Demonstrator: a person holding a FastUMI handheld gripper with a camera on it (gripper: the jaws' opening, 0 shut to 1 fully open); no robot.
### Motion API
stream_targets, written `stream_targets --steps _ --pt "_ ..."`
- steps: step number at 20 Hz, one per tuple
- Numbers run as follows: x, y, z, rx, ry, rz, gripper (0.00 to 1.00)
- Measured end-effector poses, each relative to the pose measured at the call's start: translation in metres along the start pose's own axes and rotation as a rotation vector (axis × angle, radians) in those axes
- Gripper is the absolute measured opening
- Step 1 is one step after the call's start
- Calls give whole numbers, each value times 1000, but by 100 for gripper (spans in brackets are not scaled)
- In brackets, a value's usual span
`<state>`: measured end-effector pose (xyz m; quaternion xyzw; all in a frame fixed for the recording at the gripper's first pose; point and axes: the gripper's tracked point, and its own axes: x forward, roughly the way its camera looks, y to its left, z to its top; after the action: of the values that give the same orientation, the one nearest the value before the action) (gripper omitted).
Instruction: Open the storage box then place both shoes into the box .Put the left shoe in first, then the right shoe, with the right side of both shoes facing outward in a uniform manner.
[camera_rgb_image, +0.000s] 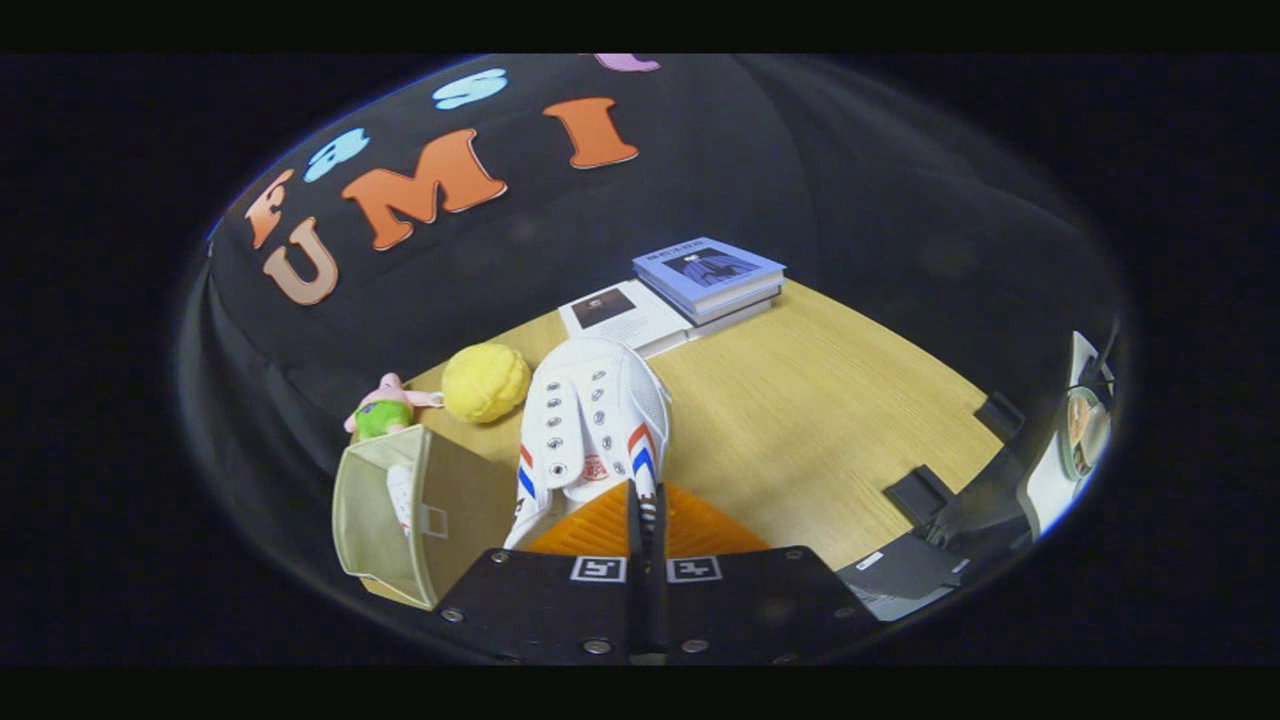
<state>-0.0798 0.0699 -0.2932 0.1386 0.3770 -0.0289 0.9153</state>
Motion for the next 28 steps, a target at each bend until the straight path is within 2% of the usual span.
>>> stream_targets --steps 6,10,16,24,27,28 --pt "-41 78 -6 7 -54 68 0" --pt "-48 126 -20 -53 -62 89 0" --pt "-25 181 -54 -144 -13 106 0" --pt "10 202 -92 -209 62 68 4" --pt "10 208 -73 -200 12 86 24" --pt "6 212 -67 -199 -5 96 36"
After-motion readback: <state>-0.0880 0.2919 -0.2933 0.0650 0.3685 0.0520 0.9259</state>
